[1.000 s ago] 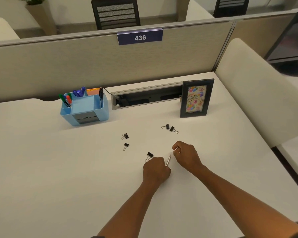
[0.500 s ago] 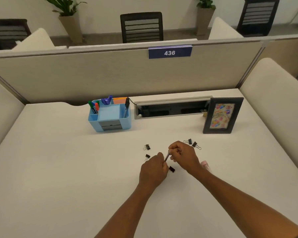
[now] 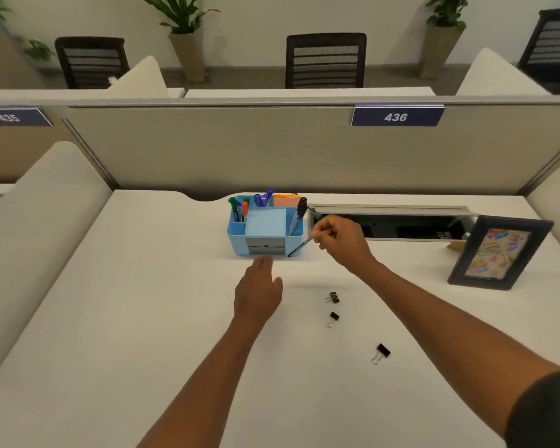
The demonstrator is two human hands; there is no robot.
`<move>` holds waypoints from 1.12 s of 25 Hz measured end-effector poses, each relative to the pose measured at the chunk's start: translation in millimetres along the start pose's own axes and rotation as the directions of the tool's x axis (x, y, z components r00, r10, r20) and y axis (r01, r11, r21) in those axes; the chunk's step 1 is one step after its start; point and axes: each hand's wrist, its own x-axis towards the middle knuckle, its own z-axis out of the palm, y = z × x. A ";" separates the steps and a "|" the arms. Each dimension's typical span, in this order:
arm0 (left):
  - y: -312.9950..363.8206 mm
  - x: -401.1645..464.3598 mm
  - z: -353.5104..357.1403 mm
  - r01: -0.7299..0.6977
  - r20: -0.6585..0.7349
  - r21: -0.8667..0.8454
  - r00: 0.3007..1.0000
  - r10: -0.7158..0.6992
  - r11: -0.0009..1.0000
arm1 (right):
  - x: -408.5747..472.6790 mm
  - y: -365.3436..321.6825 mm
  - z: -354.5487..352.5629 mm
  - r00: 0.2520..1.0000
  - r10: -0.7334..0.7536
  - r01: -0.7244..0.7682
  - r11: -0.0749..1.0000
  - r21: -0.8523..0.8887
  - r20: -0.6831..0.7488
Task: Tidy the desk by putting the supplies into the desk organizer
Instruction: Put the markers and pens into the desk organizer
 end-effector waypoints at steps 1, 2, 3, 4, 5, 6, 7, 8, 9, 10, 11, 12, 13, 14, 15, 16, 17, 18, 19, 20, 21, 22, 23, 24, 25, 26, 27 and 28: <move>-11.2 8.2 -4.4 0.019 0.001 0.004 1.000 -0.019 1.000 | 11.8 -5.9 8.1 1.000 -0.022 0.021 1.000 -0.017 -0.008; -19.5 15.1 -8.9 0.033 -0.005 0.007 0.999 -0.033 0.999 | 22.0 -11.2 15.7 0.999 -0.041 0.040 0.998 -0.041 -0.013; -26.7 22.0 -13.2 0.046 -0.018 0.011 0.999 -0.045 0.999 | 31.8 -16.6 23.8 0.998 -0.060 0.059 0.996 -0.067 -0.012; -32.0 28.3 -17.1 0.055 -0.031 0.014 0.998 -0.055 0.998 | 40.3 -22.2 31.2 0.997 -0.078 0.078 0.993 -0.090 -0.004; -36.6 35.2 -20.0 0.060 -0.038 0.017 0.998 -0.060 0.998 | 48.8 -27.8 38.9 0.995 -0.099 0.100 0.989 -0.108 0.009; -39.6 41.2 -22.7 0.061 -0.037 0.025 0.998 -0.060 0.998 | 56.5 -33.4 46.0 0.993 -0.119 0.121 0.985 -0.121 0.020; -42.3 46.4 -24.5 0.058 -0.031 0.044 0.998 -0.056 0.997 | 64.0 -38.2 52.8 0.990 -0.139 0.141 0.981 -0.131 0.026; -44.7 50.9 -25.8 0.056 -0.025 0.068 0.998 -0.054 0.996 | 71.2 -42.9 59.4 0.987 -0.159 0.161 0.977 -0.143 0.025; -47.2 54.5 -25.7 0.052 -0.016 0.094 0.999 -0.051 0.994 | 78.8 -45.5 66.1 0.984 -0.176 0.177 0.972 -0.155 0.017; -50.6 57.9 -24.8 0.048 -0.004 0.115 0.999 -0.047 0.992 | 86.2 -48.2 73.3 0.982 -0.188 0.187 0.967 -0.170 0.010; -54.1 60.1 -23.3 0.041 0.010 0.129 0.999 -0.042 0.991 | 92.5 -50.1 79.9 0.981 -0.195 0.193 0.963 -0.185 0.009; -56.5 61.6 -21.6 0.035 0.021 0.134 0.999 -0.038 0.990 | 97.7 -51.7 86.3 0.980 -0.201 0.200 0.958 -0.208 0.018; -58.2 62.9 -20.1 0.034 0.023 0.129 0.999 -0.038 0.991 | 102.1 -53.5 92.7 0.977 -0.210 0.212 0.950 -0.230 0.033; -58.4 63.8 -19.8 0.035 0.015 0.120 0.999 -0.037 0.992 | 105.6 -55.0 98.9 0.974 -0.218 0.225 0.941 -0.253 0.054; -59.1 65.0 -20.0 0.037 0.002 0.112 0.999 -0.037 0.993 | 109.6 -54.7 107.0 0.971 -0.223 0.238 0.932 -0.274 0.084; -59.3 66.3 -21.4 0.037 -0.010 0.107 0.999 -0.036 0.994 | 112.1 -54.9 114.4 0.968 -0.217 0.246 0.923 -0.296 0.127; -59.1 67.6 -22.6 0.037 -0.016 0.103 0.999 -0.035 0.994 | 113.6 -54.9 121.3 0.963 -0.202 0.252 0.913 -0.322 0.180; -58.8 68.9 -23.6 0.041 -0.018 0.097 0.999 -0.039 0.994 | 114.6 -53.7 128.5 0.956 -0.188 0.261 0.898 -0.355 0.226; -59.6 69.7 -24.4 0.048 -0.018 0.093 0.999 -0.047 0.994 | 116.2 -51.5 136.4 0.950 -0.174 0.268 0.883 -0.386 0.260; -60.7 70.1 -24.6 0.054 -0.015 0.090 0.999 -0.053 0.994 | 117.1 -48.9 143.5 0.947 -0.156 0.266 0.871 -0.413 0.281; -59.9 70.4 -24.3 0.054 -0.011 0.085 0.999 -0.053 0.995 | 117.1 -46.1 147.3 0.946 -0.138 0.261 0.859 -0.440 0.292; -61.1 70.5 -23.5 0.058 -0.007 0.078 0.998 -0.057 0.995 | 117.0 -44.1 152.6 0.945 -0.122 0.258 0.848 -0.463 0.304; -61.8 70.5 -22.8 0.063 -0.004 0.069 0.998 -0.063 0.996 | 117.4 -42.2 157.0 0.945 -0.110 0.254 0.840 -0.479 0.308; -61.9 70.5 -22.2 0.065 -0.003 0.060 0.998 -0.065 0.996 | 118.2 -40.8 159.9 0.946 -0.101 0.248 0.837 -0.488 0.308; -62.1 70.3 -21.6 0.067 -0.001 0.051 0.998 -0.067 0.996 | 119.2 -39.9 162.6 0.948 -0.094 0.241 0.836 -0.492 0.305; -62.0 70.2 -21.3 0.068 0.001 0.043 0.998 -0.068 0.997 | 119.8 -40.2 163.7 0.950 -0.091 0.235 0.838 -0.493 0.298; -62.1 70.1 -20.6 0.069 0.003 0.038 0.998 -0.069 0.997 | 120.5 -40.6 164.3 0.952 -0.089 0.231 0.840 -0.492 0.294; -62.2 70.1 -20.0 0.070 0.005 0.036 0.998 -0.070 0.997 | 121.3 -40.4 164.5 0.953 -0.091 0.230 0.840 -0.491 0.290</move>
